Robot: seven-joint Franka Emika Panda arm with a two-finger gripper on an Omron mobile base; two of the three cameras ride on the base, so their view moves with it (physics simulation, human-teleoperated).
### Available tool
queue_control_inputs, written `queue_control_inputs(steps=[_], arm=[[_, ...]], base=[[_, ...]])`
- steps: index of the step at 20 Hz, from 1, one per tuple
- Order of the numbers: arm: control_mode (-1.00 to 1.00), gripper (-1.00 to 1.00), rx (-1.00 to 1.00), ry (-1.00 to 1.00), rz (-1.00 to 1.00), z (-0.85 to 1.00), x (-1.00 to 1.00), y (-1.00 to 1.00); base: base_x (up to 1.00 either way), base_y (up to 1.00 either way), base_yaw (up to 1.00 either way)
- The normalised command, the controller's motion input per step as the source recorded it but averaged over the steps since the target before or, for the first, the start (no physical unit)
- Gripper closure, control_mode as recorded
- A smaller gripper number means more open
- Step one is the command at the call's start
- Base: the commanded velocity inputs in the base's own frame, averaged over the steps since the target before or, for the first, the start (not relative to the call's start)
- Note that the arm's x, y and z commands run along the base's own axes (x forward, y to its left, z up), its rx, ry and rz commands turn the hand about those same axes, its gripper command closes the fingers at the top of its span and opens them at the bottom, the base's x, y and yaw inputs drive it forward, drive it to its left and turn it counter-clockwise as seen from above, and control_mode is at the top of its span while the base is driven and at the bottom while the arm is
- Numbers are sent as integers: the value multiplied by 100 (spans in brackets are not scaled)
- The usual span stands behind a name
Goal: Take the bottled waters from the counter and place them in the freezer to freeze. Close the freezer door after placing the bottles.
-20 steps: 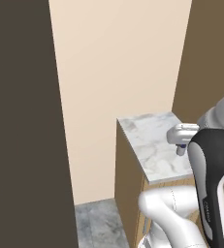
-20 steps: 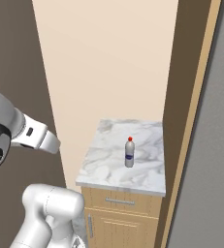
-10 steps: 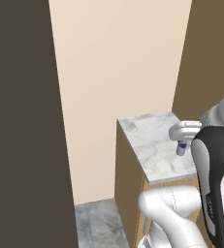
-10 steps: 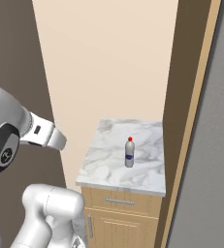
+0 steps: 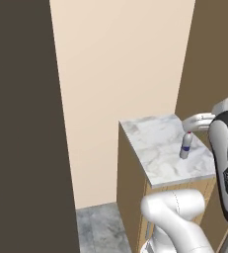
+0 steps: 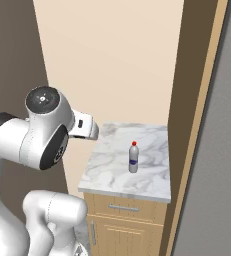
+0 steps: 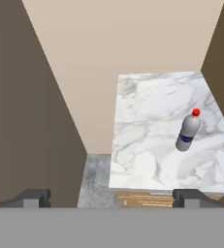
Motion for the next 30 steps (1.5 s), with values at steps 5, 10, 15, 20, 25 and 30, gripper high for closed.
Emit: queue_control_inputs(steps=[5,10,15,20,25,30], arm=[[-100,-100,0,-22,10,-42,34,-46],[-100,-100,0,-29,5,-63,9,-56],[-100,-100,0,-30,0,-67,4,-48],[-100,-100,0,-30,0,-47,7,-41],[-100,-100,0,-24,0,-38,8,-23],[-100,-100,0,-14,0,-53,15,-3]], base=[[0,0,0],[0,0,0],[0,0,0],[0,0,0],[0,0,0],[0,0,0]])
